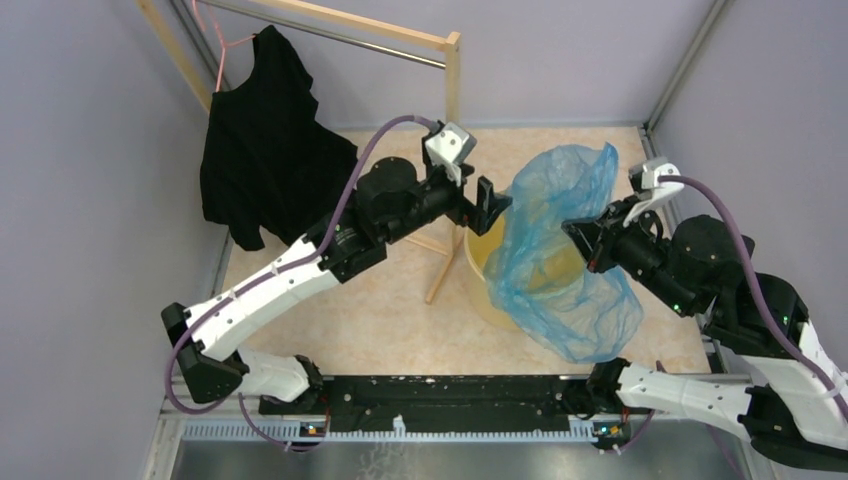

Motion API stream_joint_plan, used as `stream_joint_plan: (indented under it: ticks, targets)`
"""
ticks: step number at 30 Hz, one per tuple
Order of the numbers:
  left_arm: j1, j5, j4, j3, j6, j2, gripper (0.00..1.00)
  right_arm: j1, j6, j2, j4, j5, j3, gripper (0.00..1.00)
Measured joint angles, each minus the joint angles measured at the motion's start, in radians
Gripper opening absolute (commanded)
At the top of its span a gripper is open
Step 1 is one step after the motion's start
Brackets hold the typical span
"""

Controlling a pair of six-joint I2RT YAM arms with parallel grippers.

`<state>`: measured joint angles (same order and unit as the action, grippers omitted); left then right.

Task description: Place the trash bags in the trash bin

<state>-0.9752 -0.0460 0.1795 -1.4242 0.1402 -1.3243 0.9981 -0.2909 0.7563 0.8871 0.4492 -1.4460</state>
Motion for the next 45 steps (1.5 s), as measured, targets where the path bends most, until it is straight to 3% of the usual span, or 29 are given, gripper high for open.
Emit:
stream_joint_plan:
  ticks: [9, 17, 23, 25, 30, 32, 38, 45]
  targets:
    - [-0.024, 0.003, -0.072, -0.233, 0.024, -0.174, 0.96, 0.0, 0.0, -0.01, -0.005, -0.035, 0.014, 0.0]
    - [-0.033, -0.027, -0.051, -0.213, 0.037, -0.261, 0.9, 0.0, -0.003, 0.002, -0.042, -0.02, 0.04, 0.0]
    - [-0.033, -0.063, -0.049, -0.045, 0.045, -0.236, 0.92, -0.008, 0.022, 0.126, -0.053, 0.081, 0.021, 0.0]
    - [-0.033, -0.072, -0.031, -0.013, 0.045, -0.236, 0.93, -0.061, 0.038, 0.2, -0.06, 0.069, 0.003, 0.0]
    - [-0.032, -0.112, 0.009, -0.003, 0.032, -0.229, 0.98, -0.411, 0.043, 0.348, -0.09, -0.144, 0.001, 0.0]
    - [-0.033, -0.134, 0.019, -0.003, 0.018, -0.213, 0.99, -0.483, 0.044, 0.367, -0.096, -0.209, 0.001, 0.0]
    - [-0.033, -0.163, 0.034, -0.003, -0.022, -0.098, 0.99, -0.507, 0.055, 0.409, -0.096, -0.317, -0.071, 0.0]
    - [-0.032, -0.154, 0.021, -0.003, -0.017, 0.048, 0.99, -0.527, 0.094, 0.453, -0.094, -0.341, -0.121, 0.0]
